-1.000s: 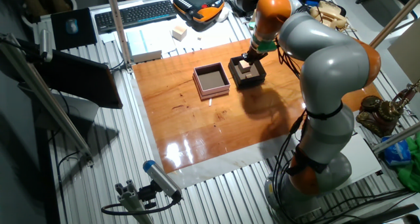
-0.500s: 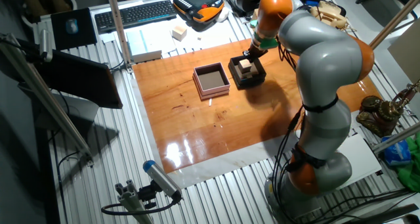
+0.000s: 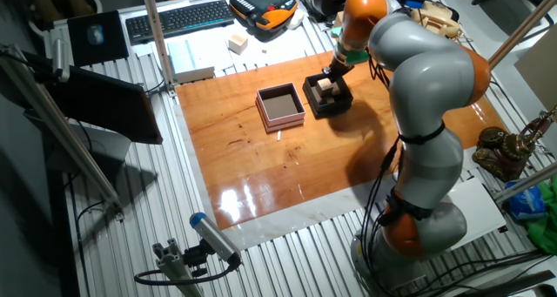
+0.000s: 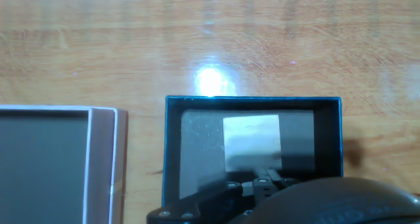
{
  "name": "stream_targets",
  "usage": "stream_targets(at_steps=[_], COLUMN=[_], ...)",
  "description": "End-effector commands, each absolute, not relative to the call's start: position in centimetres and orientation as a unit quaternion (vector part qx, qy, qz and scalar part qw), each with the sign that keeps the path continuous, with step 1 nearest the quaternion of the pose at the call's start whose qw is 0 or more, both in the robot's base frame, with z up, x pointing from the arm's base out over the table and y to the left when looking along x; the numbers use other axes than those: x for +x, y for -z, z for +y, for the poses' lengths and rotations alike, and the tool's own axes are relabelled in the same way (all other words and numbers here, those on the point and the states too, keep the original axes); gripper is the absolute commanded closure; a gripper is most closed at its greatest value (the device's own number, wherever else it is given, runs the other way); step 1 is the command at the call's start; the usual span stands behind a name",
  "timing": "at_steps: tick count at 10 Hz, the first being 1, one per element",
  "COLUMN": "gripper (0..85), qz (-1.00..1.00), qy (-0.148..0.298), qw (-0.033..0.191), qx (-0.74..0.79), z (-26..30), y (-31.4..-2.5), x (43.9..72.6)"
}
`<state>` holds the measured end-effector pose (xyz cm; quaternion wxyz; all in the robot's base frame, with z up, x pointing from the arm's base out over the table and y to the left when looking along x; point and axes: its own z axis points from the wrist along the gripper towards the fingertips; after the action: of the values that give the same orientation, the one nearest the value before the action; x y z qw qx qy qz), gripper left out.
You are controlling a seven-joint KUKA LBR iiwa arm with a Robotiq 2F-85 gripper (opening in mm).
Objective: Move an object from one box to another
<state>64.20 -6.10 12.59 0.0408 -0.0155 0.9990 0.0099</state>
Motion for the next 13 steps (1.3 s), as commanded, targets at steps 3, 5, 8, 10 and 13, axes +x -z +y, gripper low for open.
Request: stream_targets(at_steps=[3, 5, 8, 10, 13], gripper=[85.0, 85.0, 85.0, 85.0, 68.0], qz=[0.999, 0.999, 0.999, 0.999, 0.998], qy=[-0.012, -0.011, -0.014, -0.017, -0.011], qw=[0.037, 0.037, 0.041, 0.041, 0.044], qx=[-0.024, -0.025, -0.029, -0.029, -0.042], z=[-5.8, -6.0, -6.3, -6.3, -6.2], y=[-11.9, -11.8, -11.1, -10.6, -10.3], x=[64.5, 64.8, 65.1, 65.2, 65.2])
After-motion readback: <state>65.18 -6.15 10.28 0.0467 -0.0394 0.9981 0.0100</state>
